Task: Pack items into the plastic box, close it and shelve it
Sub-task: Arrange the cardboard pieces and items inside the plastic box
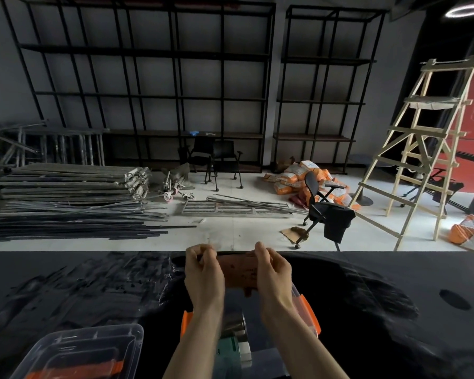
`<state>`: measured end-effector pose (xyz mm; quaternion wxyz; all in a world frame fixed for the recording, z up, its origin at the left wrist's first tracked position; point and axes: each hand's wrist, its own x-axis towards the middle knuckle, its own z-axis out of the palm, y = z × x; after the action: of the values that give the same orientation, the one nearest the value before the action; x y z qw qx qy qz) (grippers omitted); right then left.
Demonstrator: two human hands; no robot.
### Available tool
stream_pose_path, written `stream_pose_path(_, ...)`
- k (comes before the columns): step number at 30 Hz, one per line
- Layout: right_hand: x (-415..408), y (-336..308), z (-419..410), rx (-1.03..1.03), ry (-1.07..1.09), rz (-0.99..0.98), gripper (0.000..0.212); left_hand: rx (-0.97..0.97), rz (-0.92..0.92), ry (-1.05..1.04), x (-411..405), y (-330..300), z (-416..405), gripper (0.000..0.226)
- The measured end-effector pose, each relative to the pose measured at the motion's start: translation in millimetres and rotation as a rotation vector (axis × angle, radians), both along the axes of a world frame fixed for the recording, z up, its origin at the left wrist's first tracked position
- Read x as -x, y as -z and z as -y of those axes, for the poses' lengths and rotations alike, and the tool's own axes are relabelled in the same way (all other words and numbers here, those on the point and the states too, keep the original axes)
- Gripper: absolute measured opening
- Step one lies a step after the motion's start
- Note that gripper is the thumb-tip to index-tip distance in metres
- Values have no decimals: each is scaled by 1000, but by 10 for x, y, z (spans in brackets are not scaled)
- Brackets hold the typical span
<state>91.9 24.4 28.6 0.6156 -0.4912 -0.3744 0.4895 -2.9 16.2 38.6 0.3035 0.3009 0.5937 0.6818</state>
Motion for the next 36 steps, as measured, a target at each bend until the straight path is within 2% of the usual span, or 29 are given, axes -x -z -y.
stream_pose_path(3, 55, 56, 5, 6, 31, 0, 30, 44, 45, -16, -15, 33, -26, 23)
stream_pose_path(5, 79, 79, 10, 18, 16, 9, 30, 77, -15, -55, -33, 46, -41, 37)
stream_pose_path(7, 85, 81, 7, 26, -30, 62, 40, 80, -85, -105, -37, 48, -41, 44)
stream_pose_path(10, 2, 60, -31, 79, -102, 257, 59, 55, -90, -165, -31, 78, -41, 36)
stream_pose_path(11, -37, 47, -31, 103, -135, 278, 57, 50, -98, -182, -33, 80, -34, 35)
stream_pose_path(14, -89, 15, -9, 147, -198, 164, 39, 59, -131, -197, -89, 69, -27, 33)
stream_pose_path(16, -77, 9, 2, 144, -135, 134, 35, 80, -135, -198, -127, 57, -16, 31)
stream_pose_path(19, -53, 24, 15, 113, -20, 197, 36, 110, -122, -180, -150, 61, -24, 30)
stream_pose_path(22, -79, 70, -2, 114, 80, 205, 35, 142, 1, -64, -145, 66, -28, 40)
stream_pose_path(26, -158, 65, -48, 273, 145, -96, 33, 133, 449, 145, -222, 84, 86, 80)
stream_pose_path(30, -86, 57, 74, 276, 73, -25, 36, 124, 540, 222, -506, -22, 144, 89)
stream_pose_path(32, -60, 72, 155, 176, 36, 2, 39, 176, 513, 148, -566, -69, 71, 91)
stream_pose_path(34, -70, 98, 207, 94, -27, 76, 40, 154, 445, 90, -519, -49, -18, 81)
stream_pose_path(36, -131, 153, 208, 30, -90, 254, 36, 177, 265, 43, -443, -16, -55, 72)
